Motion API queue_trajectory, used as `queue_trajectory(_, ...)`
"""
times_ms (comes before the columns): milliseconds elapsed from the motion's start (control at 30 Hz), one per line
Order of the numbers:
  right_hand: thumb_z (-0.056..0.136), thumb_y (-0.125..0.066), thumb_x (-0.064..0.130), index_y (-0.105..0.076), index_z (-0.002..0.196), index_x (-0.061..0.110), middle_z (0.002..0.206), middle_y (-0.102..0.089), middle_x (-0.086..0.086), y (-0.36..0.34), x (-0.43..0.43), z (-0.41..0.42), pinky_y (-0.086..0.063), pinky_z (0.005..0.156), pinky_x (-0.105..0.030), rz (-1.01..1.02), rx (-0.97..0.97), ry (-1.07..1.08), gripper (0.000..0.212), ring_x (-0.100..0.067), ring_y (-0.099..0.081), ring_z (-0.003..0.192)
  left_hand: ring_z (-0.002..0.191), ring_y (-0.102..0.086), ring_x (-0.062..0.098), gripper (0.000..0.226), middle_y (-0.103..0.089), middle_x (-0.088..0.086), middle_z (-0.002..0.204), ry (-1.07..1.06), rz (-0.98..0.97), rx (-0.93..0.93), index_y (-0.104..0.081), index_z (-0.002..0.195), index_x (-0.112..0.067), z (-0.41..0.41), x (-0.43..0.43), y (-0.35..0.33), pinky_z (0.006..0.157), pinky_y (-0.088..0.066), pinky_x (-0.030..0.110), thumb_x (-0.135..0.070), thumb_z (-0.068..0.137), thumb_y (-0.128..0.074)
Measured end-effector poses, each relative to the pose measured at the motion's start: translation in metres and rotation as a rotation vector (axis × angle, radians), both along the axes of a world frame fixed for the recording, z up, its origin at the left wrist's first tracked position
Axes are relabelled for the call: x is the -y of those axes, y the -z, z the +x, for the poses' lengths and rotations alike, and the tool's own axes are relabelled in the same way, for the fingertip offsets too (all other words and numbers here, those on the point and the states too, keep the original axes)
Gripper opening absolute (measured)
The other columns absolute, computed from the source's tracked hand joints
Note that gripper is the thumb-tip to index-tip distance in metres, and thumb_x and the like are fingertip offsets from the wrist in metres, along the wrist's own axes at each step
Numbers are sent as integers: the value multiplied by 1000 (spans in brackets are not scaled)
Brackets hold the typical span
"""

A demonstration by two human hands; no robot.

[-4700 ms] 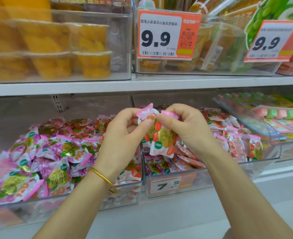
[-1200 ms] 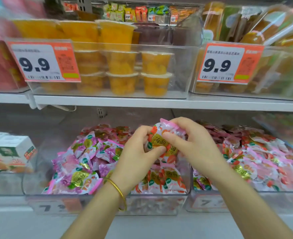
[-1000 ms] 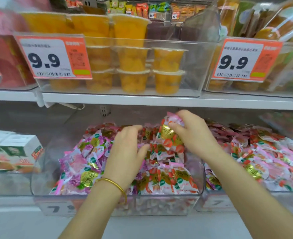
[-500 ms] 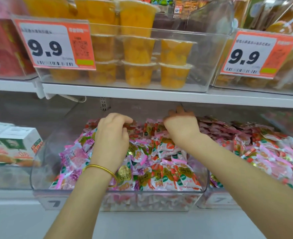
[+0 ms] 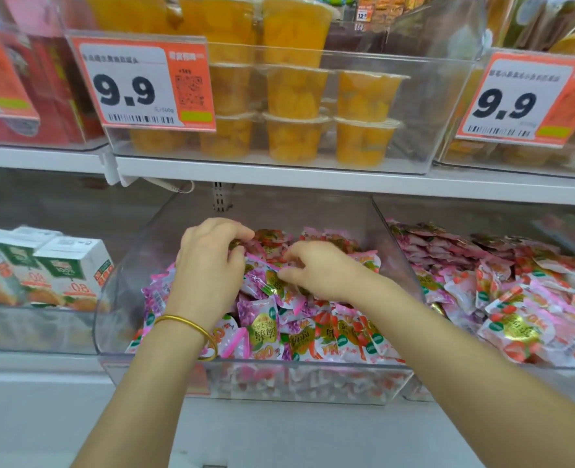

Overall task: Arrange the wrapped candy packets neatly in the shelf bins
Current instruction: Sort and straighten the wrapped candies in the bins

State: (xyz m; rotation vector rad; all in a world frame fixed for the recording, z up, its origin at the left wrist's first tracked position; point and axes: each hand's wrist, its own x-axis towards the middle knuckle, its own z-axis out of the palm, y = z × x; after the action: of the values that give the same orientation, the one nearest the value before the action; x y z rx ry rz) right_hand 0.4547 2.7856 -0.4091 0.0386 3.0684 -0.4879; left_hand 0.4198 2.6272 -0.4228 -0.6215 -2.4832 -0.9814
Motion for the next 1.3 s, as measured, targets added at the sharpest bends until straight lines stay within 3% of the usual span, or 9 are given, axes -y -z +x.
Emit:
queue_trajectory(133,97,-37,47,-23,147,10,140,-44,-12,6,10,-9,-52,84,-36,35,356,-13,64,-28,-58,106,114,-45,21,29,-59,-4,114,32,-6,24,-68,101,-20,2,1,2,92,-25,19,-1,86,-51)
queue_trajectory(233,97,-43,43,-11,150,19,127,-50,-11,-1,9,-8,-57,67,-34,-152,406,0,67,-25,-63,74,114,-44,21,29,-59,-3,114,48,-10,45,-68,102,-19,2,1,1,93,-27,21,-2,87,-51)
queue_trajectory(367,95,-52,27,-18,149,17,82,-49,-1,0,17,0,-54,61,-31,-271,308,-46,65,-17,-55,63,116,-44,19,28,-60,-4,116,97,-35,82,-67,105,-19,2,2,0,101,-32,27,-5,88,-50)
queue_trajectory(533,85,-63,10,-34,143,15,130,-51,-7,16,33,7,-46,72,-26,-469,54,-47,65,-14,-53,95,116,-48,20,26,-60,-2,119,124,-96,164,-65,110,-22,1,0,-1,99,-40,43,-15,91,-48)
queue_trajectory(733,73,-77,5,-35,142,21,97,-47,0,19,15,11,-45,67,-23,-748,94,124,82,-11,-51,75,116,-51,17,32,-59,-5,124,207,-272,310,-55,125,-26,2,4,2,101,-39,43,-26,95,-44)
queue_trajectory(900,72,-77,3,-37,140,27,121,-50,-7,16,3,19,-51,82,-29,-736,102,154,83,-19,-58,100,115,-52,15,37,-60,-9,121,231,-349,318,-51,130,-27,3,10,2,103,-37,44,-27,93,-50)
queue_trajectory(1100,72,-76,-2,-44,136,28,109,-53,-8,13,-16,36,-51,88,-34,-749,117,142,78,-17,-56,97,112,-51,18,34,-60,-7,117,231,-405,302,-52,127,-26,8,9,-1,100,-38,44,-35,95,-43)
queue_trajectory(1200,71,-76,-2,-46,134,24,87,-51,0,16,-17,35,-47,77,-30,-757,120,119,75,-9,-54,79,111,-51,21,33,-62,-6,113,214,-448,255,-53,126,-28,8,6,-2,97,-39,44,-35,95,-42)
queue_trajectory(1300,73,-76,-1,-53,127,14,103,-61,-7,16,-19,31,-47,64,-25,-878,17,199,61,-15,-63,79,110,-53,21,30,-64,-6,110,200,-456,251,-54,123,-29,8,6,-3,99,-38,42,-32,95,-44)
